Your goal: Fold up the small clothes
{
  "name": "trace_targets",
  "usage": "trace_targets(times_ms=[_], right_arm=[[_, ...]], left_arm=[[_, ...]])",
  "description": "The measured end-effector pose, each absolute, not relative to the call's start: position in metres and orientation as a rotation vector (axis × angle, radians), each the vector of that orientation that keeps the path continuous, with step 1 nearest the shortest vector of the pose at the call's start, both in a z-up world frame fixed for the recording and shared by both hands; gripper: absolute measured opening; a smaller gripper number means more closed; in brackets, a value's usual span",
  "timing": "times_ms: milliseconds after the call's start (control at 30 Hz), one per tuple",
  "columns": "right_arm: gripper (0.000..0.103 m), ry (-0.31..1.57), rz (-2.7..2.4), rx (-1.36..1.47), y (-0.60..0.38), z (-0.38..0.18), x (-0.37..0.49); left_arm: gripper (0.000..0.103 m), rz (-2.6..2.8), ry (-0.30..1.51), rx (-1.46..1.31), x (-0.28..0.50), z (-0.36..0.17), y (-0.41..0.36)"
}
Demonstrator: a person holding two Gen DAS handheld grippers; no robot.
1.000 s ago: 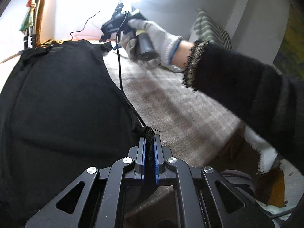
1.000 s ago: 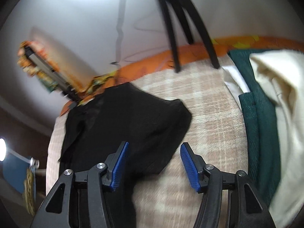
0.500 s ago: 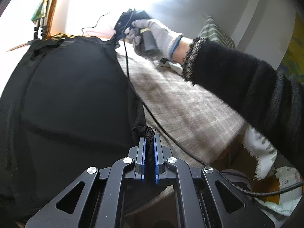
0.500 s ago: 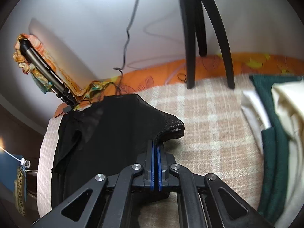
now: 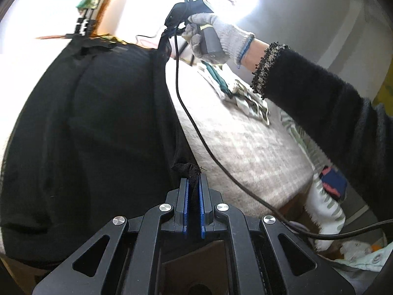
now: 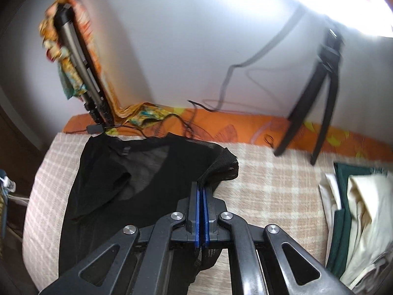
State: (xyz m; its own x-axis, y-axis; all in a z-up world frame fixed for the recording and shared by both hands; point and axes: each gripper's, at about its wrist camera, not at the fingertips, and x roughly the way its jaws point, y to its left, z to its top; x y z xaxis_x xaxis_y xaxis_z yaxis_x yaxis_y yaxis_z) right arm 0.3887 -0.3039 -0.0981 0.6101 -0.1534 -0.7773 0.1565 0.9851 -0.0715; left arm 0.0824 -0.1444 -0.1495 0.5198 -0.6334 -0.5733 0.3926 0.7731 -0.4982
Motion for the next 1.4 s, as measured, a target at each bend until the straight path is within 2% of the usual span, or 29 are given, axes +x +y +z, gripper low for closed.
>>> trace_targets(times_ms=[333,533,567,600,667,933,1167,1200,1233,1267,1333,1400], right_arm=[[0.000,0.946,-0.182,-0.229,-0.215,-0.126,0.432],[0.001,0.972,-0.156,-0.215,-0.195,-0.147,0.452],[0.004,0.979,-0.141,-0.200,-0.194,-0.148,0.453],[0.021,0.981,-0.129,-0.178,-0.194,-0.146,0.453],[0.036,0.932,-0.074,-0.119,-0.195,-0.132,0.442],[0.034,0.839,-0.049,-0.053,-0.226,-0.081,0.361],[0.034,0.858,-0.009,0.018,-0.236,-0.095,0.253],[0.034,0.867,0.005,0.015,-0.233,-0.100,0.239],[0.034,0.877,0.012,0.002,-0.227,-0.106,0.224],[0.034,0.886,0.016,-0.016,-0.221,-0.113,0.207],[0.034,0.908,0.029,-0.035,-0.211,-0.127,0.175],[0.034,0.928,0.032,-0.024,-0.209,-0.140,0.149]], left_arm=[[0.005,-0.581,0.856,-0.421,0.087,-0.173,-0.111],[0.005,-0.559,0.869,-0.455,0.088,-0.175,-0.098],[0.005,-0.555,0.876,-0.462,0.088,-0.174,-0.096],[0.005,-0.547,0.879,-0.471,0.087,-0.172,-0.093],[0.006,-0.537,0.863,-0.468,0.084,-0.168,-0.088],[0.008,-0.481,0.807,-0.384,0.059,-0.152,-0.072],[0.009,-0.461,0.775,-0.346,0.042,-0.139,-0.057],[0.011,-0.454,0.773,-0.336,0.042,-0.138,-0.055],[0.018,-0.448,0.771,-0.330,0.042,-0.137,-0.053],[0.029,-0.440,0.765,-0.324,0.041,-0.136,-0.048],[0.040,-0.411,0.756,-0.314,0.042,-0.133,-0.037],[0.041,-0.402,0.770,-0.308,0.048,-0.132,-0.025]])
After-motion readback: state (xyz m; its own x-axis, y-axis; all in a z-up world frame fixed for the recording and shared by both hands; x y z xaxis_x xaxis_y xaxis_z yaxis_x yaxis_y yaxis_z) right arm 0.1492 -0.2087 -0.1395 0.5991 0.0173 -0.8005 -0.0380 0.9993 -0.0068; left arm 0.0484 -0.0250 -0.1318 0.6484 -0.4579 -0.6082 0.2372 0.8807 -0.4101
